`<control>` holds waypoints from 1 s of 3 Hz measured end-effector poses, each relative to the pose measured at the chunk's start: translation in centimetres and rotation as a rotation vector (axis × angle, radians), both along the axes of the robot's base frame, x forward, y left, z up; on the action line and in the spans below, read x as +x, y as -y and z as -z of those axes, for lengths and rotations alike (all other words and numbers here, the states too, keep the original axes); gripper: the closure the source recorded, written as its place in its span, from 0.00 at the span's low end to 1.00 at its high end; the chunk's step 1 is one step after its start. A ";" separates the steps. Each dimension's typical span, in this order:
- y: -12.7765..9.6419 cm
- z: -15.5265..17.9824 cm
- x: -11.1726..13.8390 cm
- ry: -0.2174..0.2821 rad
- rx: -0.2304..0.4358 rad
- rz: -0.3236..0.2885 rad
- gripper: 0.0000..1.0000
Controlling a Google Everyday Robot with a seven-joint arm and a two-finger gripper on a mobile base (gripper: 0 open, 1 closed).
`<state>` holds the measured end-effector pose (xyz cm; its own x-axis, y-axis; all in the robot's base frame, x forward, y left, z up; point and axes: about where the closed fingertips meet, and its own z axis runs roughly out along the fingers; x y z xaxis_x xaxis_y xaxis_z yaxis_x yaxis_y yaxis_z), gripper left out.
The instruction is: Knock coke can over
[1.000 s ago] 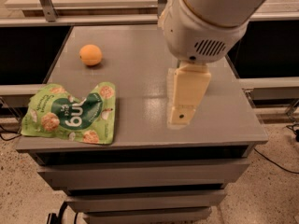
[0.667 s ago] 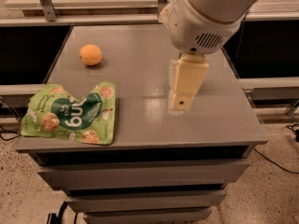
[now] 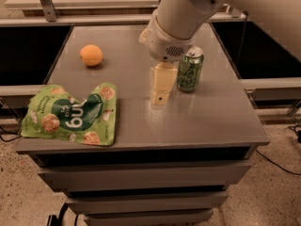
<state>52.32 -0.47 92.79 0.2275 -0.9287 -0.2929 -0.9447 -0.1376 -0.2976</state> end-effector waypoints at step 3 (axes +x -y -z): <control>-5.9 4.5 -0.2 -0.115 0.058 -0.140 0.00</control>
Offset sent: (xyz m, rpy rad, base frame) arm 0.0077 0.0331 -0.0276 0.0189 0.0614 0.0590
